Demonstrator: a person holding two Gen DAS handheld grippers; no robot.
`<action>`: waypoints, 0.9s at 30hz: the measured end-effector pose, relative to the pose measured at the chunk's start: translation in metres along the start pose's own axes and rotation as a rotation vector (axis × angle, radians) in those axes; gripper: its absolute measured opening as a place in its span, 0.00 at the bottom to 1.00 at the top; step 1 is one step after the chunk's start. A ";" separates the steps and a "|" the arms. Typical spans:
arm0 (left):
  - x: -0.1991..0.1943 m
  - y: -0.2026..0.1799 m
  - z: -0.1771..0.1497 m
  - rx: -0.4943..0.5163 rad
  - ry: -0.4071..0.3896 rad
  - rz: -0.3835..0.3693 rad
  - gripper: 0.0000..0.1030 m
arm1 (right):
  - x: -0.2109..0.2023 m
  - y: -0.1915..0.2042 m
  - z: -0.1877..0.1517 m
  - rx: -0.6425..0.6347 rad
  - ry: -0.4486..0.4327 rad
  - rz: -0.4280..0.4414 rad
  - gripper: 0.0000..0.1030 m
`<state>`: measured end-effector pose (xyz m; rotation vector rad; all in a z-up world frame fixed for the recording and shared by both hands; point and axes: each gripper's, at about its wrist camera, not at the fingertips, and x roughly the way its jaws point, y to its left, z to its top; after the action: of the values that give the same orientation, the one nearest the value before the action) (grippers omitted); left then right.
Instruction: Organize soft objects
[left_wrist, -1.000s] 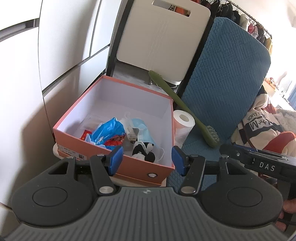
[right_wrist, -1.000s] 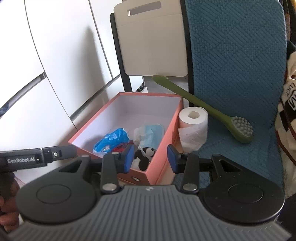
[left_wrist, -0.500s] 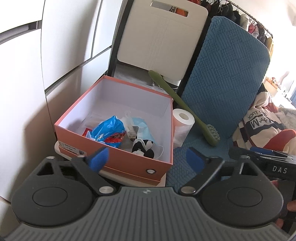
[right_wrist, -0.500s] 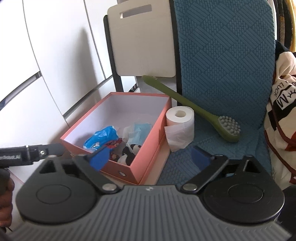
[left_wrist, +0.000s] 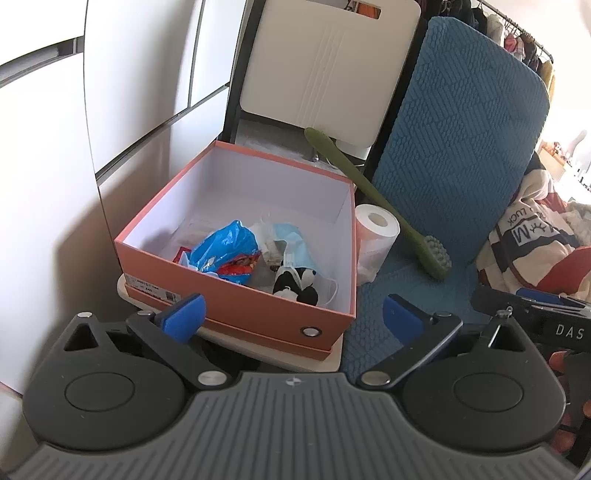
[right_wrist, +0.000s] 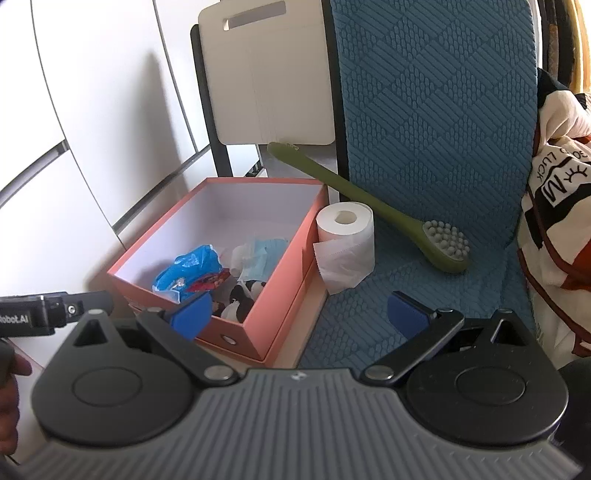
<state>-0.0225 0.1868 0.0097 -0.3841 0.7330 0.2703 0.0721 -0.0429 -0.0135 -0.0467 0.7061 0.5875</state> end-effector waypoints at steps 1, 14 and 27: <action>0.000 0.000 0.000 0.001 0.001 0.003 1.00 | 0.000 0.000 0.000 0.001 0.001 0.000 1.00; -0.004 -0.007 0.000 0.024 -0.008 0.098 1.00 | 0.006 -0.004 -0.005 -0.013 0.018 0.016 1.00; -0.002 -0.011 -0.002 0.043 -0.010 0.106 1.00 | 0.004 -0.007 -0.003 -0.014 0.011 0.000 1.00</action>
<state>-0.0211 0.1763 0.0125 -0.3031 0.7493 0.3550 0.0764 -0.0473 -0.0189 -0.0630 0.7126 0.5926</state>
